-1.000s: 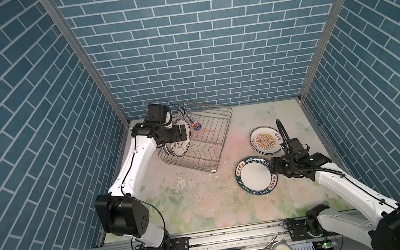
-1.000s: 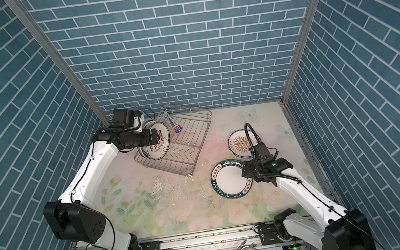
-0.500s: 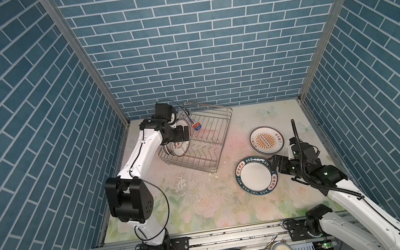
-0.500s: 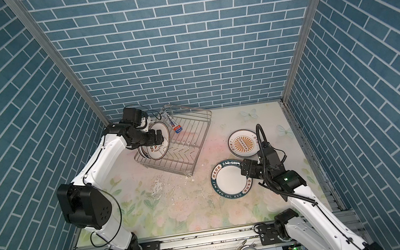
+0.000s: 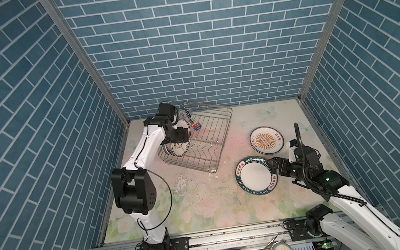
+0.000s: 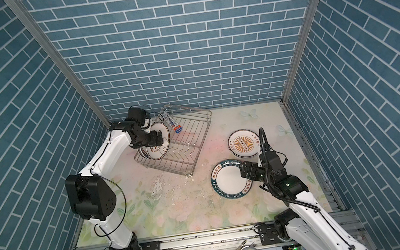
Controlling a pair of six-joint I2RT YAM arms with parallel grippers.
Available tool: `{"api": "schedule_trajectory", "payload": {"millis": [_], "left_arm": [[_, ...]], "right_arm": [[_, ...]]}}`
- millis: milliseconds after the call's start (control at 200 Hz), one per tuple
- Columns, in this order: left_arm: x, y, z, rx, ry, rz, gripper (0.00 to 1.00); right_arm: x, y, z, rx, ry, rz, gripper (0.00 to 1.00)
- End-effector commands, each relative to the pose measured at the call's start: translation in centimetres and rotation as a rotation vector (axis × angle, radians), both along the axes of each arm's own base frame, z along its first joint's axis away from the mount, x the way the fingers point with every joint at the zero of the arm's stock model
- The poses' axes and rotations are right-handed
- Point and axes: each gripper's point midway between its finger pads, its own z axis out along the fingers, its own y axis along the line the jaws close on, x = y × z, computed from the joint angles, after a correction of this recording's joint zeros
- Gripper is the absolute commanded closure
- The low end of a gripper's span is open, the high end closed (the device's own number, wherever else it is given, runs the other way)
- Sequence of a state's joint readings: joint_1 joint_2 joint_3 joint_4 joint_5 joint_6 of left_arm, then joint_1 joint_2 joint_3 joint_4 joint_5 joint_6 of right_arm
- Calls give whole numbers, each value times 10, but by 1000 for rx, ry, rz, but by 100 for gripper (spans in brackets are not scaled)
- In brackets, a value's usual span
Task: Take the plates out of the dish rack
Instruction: 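Close the left gripper on the rim of the red-lettered plate in the rack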
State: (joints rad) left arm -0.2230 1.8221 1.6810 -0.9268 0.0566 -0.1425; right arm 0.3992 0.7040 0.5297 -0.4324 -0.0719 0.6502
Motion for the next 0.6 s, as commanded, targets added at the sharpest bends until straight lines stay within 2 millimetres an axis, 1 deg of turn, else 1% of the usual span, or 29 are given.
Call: {"api": "schedule_trajectory", "payload": {"millis": [0,80,170,235,300,410,490,595], "left_arm": [[0,4,2,36,10,-1,9],[1,4,0,41,14,-1,13],[2,7,0,57,12,1,26],[3,7,-1,59,14,1,30],[3,8,-1,60,15,3,41],[4,7,0,61,13,1,54],[3,9,0,65,13,0,61],[3,10,1,78,13,-1,65]], "right_arm": [[-2,2,-4,24,2,-3,1],[-4,1,-5,23,3,-2,1],[-7,0,-7,23,7,-4,1],[-9,-1,-7,24,2,-6,1],[-10,-3,-7,25,-2,-11,1],[-11,-4,-6,28,-9,-15,1],[-12,-4,-6,32,-8,-18,1],[-11,-3,-5,33,-8,-16,1]]}}
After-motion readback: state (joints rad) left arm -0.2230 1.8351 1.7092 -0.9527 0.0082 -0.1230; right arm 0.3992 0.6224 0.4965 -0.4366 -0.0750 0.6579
